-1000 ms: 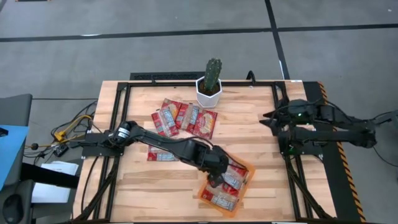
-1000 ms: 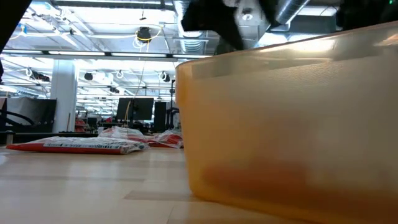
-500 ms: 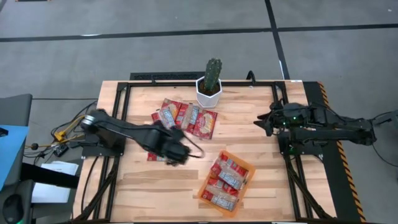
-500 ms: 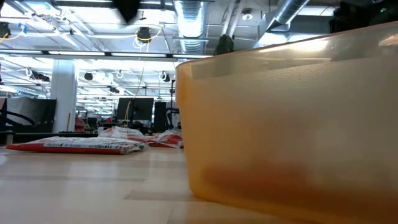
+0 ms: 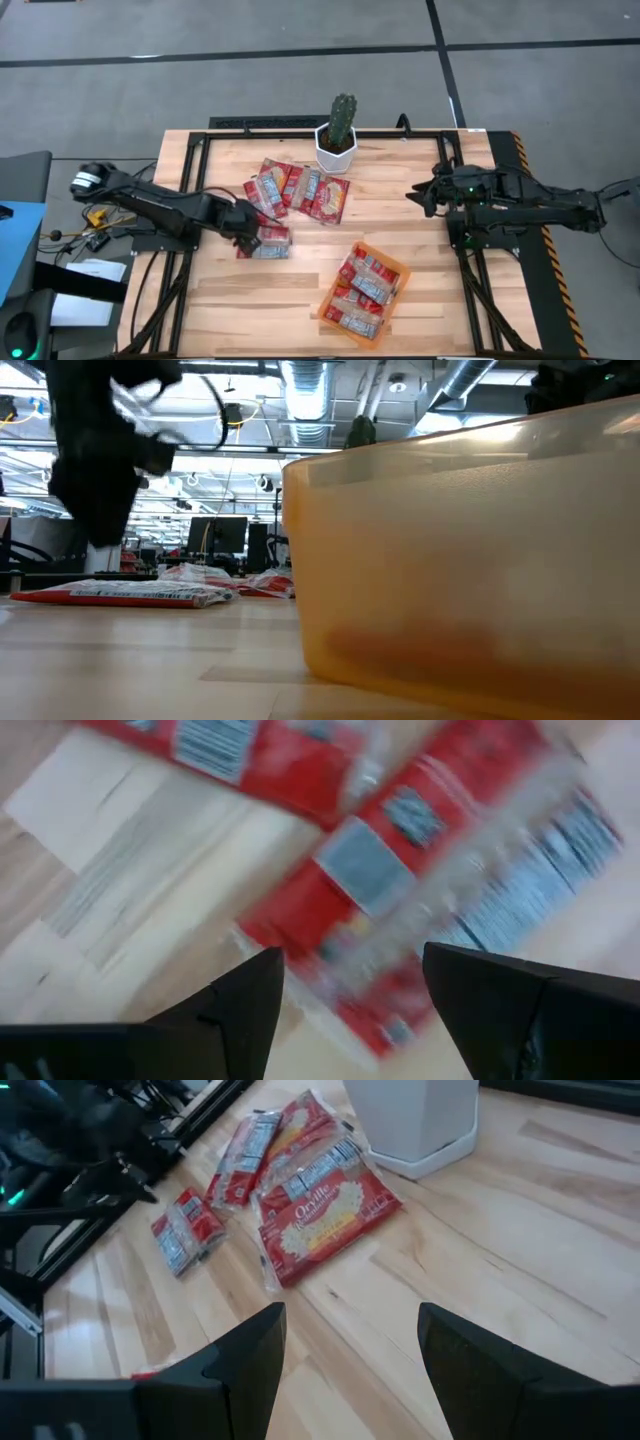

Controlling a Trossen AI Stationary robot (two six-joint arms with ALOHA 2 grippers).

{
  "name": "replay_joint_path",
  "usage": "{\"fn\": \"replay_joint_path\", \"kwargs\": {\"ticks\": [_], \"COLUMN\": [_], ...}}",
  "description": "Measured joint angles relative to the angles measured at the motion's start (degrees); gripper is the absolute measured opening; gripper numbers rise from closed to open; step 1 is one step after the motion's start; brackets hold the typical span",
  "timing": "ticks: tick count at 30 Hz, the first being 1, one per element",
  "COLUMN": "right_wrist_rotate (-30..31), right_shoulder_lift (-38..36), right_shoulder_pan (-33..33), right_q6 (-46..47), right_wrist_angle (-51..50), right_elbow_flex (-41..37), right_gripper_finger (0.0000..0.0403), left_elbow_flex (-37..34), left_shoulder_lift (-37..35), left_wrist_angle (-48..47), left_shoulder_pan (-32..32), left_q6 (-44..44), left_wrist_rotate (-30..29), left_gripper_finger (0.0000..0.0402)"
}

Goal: Sort popcorn bags into baskets
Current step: Put the red popcorn bag into the orange container

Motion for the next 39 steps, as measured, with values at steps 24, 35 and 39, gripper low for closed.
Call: {"fn": "replay_joint_path", "kwargs": {"ticks": [24,35,39], "right_wrist_rotate": [2.95,2.9,2.93], "right_shoulder_lift": [6.76,8.92,8.92], "right_shoulder_pan": [0.0,0.09,0.08], "right_q6": [5.38,5.99,7.1], "right_wrist_angle": [0.21,0.22,0.22], "right_elbow_flex": [-0.02,-0.02,-0.02], "right_gripper_finger": [0.0254,0.0254,0.0254], "left_elbow_flex": [-12.74,-12.31,-11.74], "left_shoulder_lift": [-2.08,6.66,6.56], "left_wrist_angle": [11.54,16.62,16.2], "left_shoulder_pan": [12.44,13.73,13.73], "left_q6": [25.73,28.74,27.45], "left_wrist_rotate": [11.15,13.17,14.53], "left_gripper_finger": [0.0241,0.0106,0.0023]}}
